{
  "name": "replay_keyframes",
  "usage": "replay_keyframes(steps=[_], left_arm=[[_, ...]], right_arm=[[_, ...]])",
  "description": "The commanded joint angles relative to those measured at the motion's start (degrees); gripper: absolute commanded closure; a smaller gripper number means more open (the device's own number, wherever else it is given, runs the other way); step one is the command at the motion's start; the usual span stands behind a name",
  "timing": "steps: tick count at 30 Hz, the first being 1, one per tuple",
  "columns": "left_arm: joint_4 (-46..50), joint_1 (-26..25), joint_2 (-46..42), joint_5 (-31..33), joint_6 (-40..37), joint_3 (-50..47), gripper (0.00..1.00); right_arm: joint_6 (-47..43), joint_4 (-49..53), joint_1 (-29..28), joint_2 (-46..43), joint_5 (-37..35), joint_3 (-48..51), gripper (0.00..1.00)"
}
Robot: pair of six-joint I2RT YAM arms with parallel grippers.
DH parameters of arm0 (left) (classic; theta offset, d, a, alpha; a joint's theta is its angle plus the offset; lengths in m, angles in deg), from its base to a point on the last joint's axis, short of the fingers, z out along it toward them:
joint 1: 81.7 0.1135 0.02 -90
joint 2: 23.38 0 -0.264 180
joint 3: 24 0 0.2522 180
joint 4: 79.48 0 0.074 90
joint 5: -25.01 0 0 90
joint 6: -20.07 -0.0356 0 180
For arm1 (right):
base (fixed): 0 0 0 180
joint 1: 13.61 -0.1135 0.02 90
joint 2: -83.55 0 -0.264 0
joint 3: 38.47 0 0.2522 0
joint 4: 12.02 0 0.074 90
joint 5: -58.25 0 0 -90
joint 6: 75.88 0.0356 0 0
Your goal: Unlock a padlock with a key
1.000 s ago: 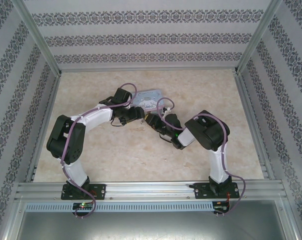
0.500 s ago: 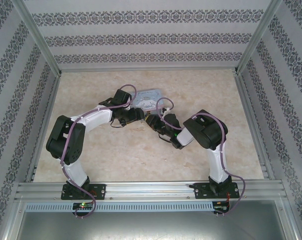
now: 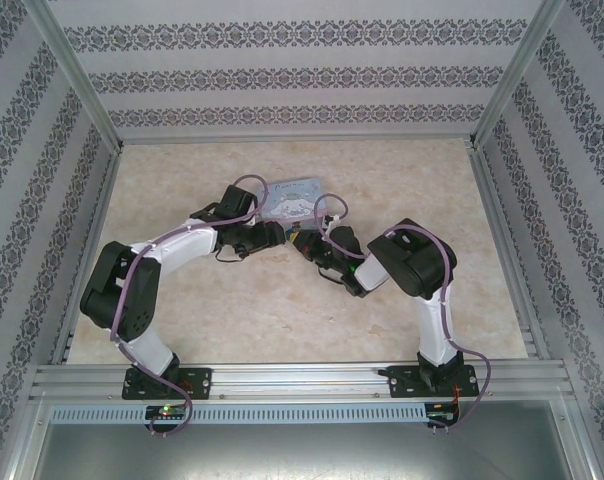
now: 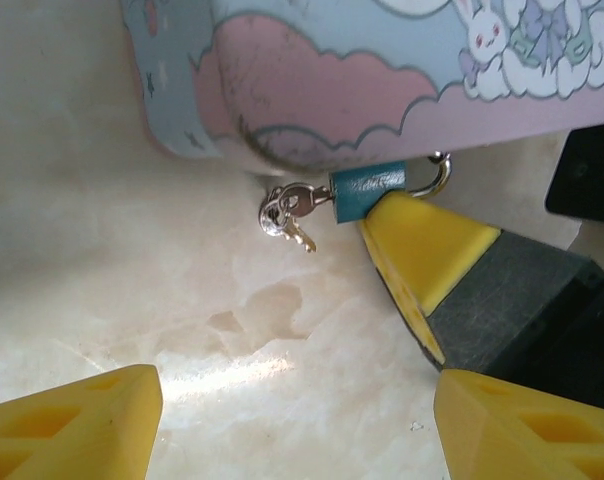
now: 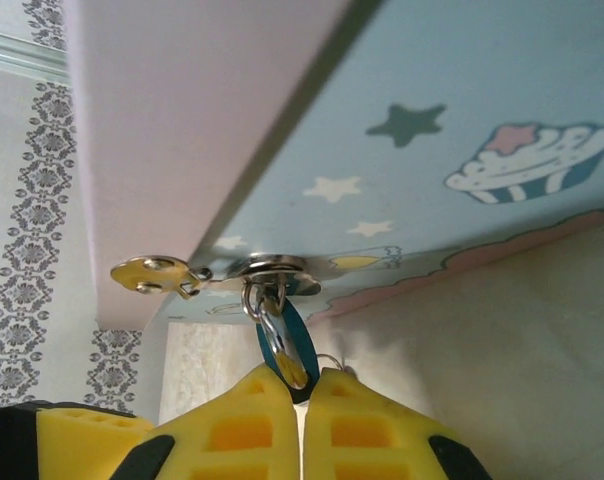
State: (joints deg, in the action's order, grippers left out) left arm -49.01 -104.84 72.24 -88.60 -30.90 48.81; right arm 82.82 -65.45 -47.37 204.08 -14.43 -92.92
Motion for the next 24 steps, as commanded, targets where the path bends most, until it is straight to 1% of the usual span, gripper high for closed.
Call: replay_keyframes(steps=[1,9,12,18,24], left_arm=[[-3.7,0.6,-1.7,-1.6,-1.3,-2.3,0.29],[-11.5,0.6,-2.3,-5.7,-2.2,-6.9,0.32],[-14.4,0.6,-1.5,-6.7,-2.2,-7.7,0.34],[-21.8,0.5,1.2,-10.0,-1.2,-8.5,0.38],[-25.3,0.1,3.3,-11.7,-0.5,-8.7,0.5]], right_arm=[[0.6,3.7,1.6,0.5,5.3,1.8,1.0],[0.8,3.8,5.6,0.4,18.4,1.4,1.0],[1.2,3.8,6.8,0.8,22.2,1.1,1.0],[1.3,3.7,8.4,1.6,27.6,0.4,1.0],[1.7,3.4,9.2,2.0,30.0,0.3,1.0]])
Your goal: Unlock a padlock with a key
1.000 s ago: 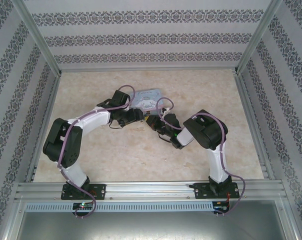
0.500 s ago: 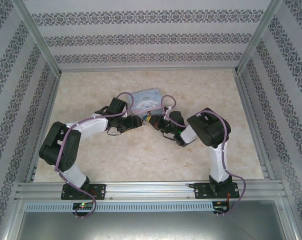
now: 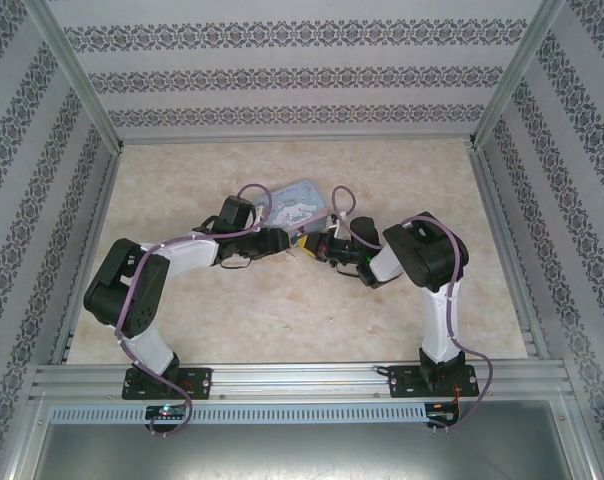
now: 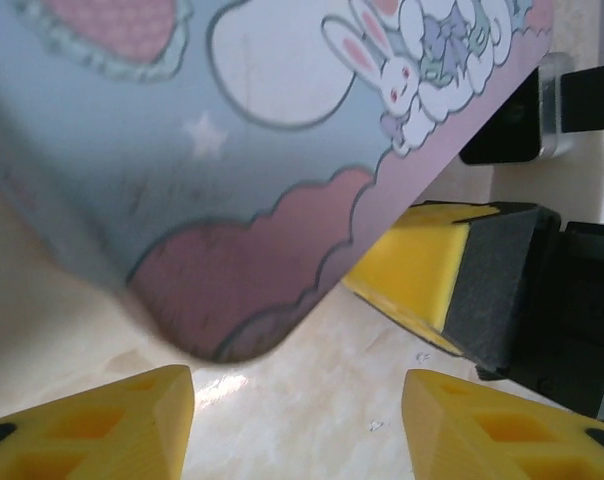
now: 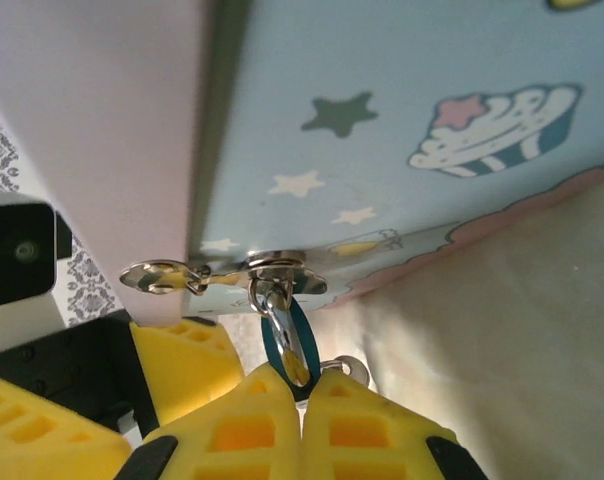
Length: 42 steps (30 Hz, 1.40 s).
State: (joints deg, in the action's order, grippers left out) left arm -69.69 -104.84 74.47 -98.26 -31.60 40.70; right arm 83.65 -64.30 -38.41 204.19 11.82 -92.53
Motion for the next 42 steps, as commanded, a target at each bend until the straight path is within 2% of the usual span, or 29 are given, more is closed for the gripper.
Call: replay_keyframes(steps=[1,22,29,42], left_arm=[[-5.0,0.1,1.3,-2.2,0.3,-0.8,0.51],[-15.4,-1.5,7.0,-0.7,4.3,-3.1,0.53],[-18.1,-1.7,8.9,-1.1,5.5,-2.1,0.66],[-24.8,-1.9,9.8,-2.0,7.3,-2.8,0.78]], right_arm=[[0.9,2.1,0.4,2.1,3.9,-0.1,1.0],[1.7,1.0,0.8,2.8,4.3,0.1,1.0],[1.7,1.0,1.0,3.0,4.2,0.2,1.0],[1.9,0.5,1.2,3.8,4.4,0.3,1.0]])
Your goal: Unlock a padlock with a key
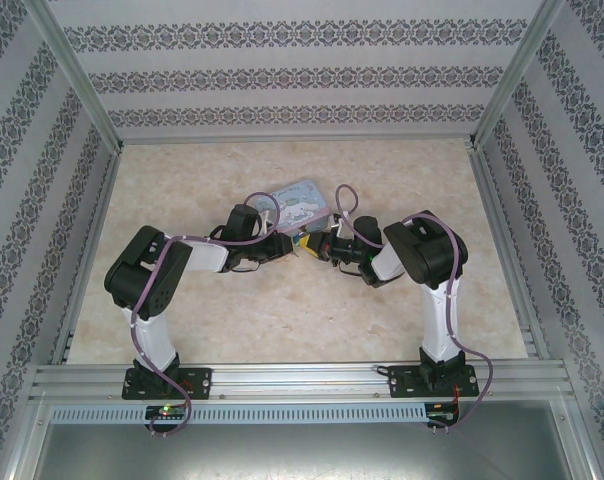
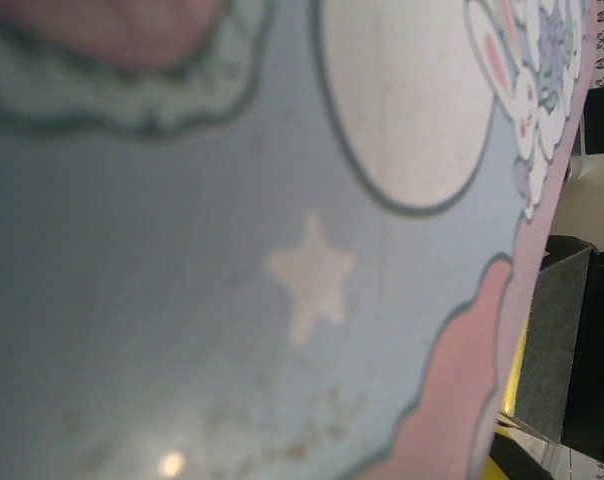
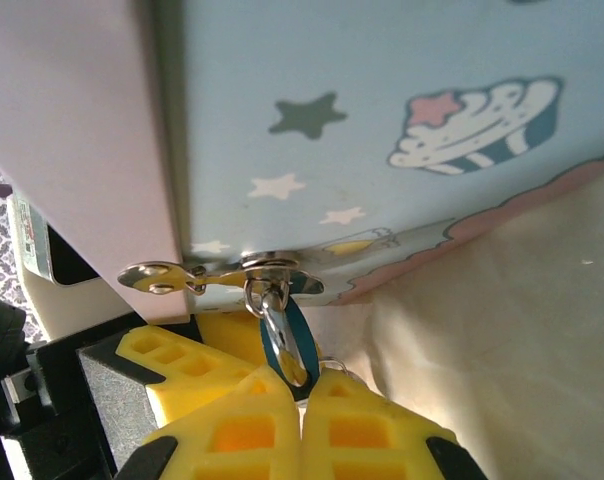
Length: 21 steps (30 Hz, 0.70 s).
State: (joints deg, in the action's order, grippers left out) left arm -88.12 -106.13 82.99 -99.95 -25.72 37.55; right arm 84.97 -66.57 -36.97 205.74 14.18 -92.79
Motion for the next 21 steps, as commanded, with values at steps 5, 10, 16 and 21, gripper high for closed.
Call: replay_keyframes(steps=[5,10,16,21], left_arm=[[-8.3,-0.8,1.4,-0.2,2.2,0.0,0.87],[-8.7,-0.8,1.3,-0.1,2.7,-0.4,0.98],[-9.5,-1.0,1.1,0.1,4.0,-1.0,1.0],[-10.7,-1.4,1.0,0.2,6.3,-1.4,1.0]], right_arm=[[0.8,2.5,0.0,2.2,2.0,0.7,1.0],[1.6,1.7,0.1,2.1,1.5,1.0,1.0],[3.5,-0.2,0.2,0.9,-0.2,2.0,0.85],[4.8,-1.8,-0.3,0.0,-2.9,3.6,0.71]])
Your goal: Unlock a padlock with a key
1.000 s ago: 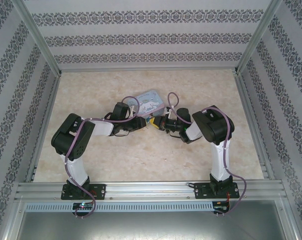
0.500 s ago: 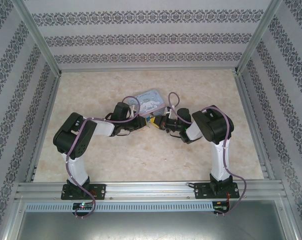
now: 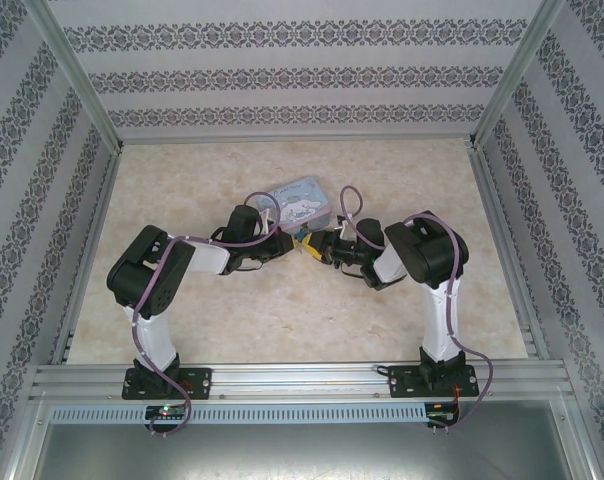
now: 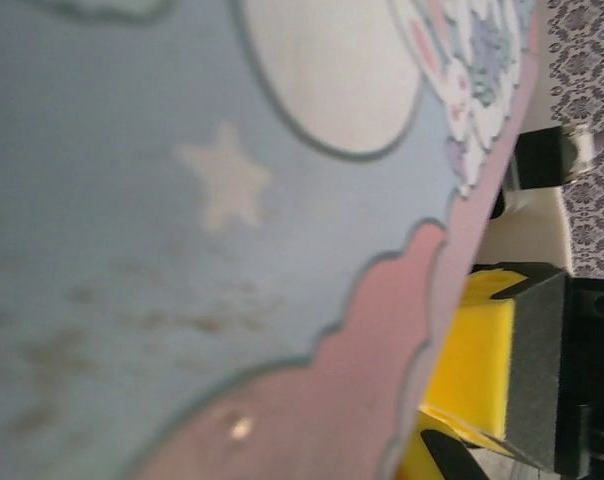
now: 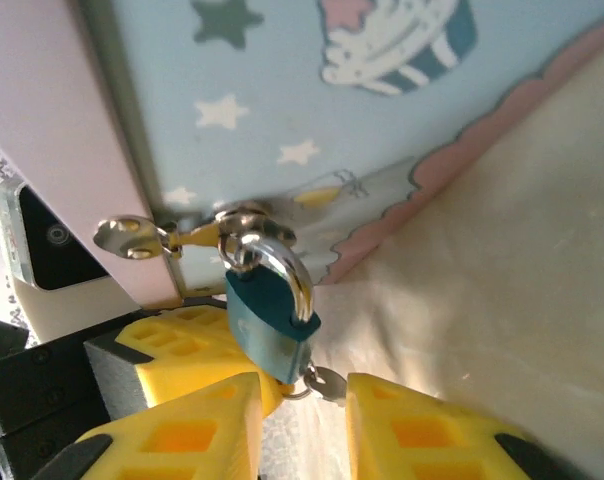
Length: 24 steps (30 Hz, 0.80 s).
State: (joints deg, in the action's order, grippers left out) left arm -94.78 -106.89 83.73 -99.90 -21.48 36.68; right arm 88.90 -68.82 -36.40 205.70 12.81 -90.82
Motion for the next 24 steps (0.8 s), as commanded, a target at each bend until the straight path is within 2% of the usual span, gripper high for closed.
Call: replay_keyframes(steps=[1,11,24], left_arm=[[-4.5,-0.8,0.2,0.1,2.6,-0.6,1.0],[-5.5,-1.6,0.2,0.1,4.7,-1.1,1.0],[-9.8,-2.2,0.6,0.4,8.5,-4.1,1.0]], right_arm=[[1.1,-0.1,-1.2,0.1,-2.1,1.8,0.71],[5.3,-8.6,-2.3,2.3,-7.0,2.7,0.7],[7.2,-8.8,-2.1,1.5,-9.8,0.0,0.65]])
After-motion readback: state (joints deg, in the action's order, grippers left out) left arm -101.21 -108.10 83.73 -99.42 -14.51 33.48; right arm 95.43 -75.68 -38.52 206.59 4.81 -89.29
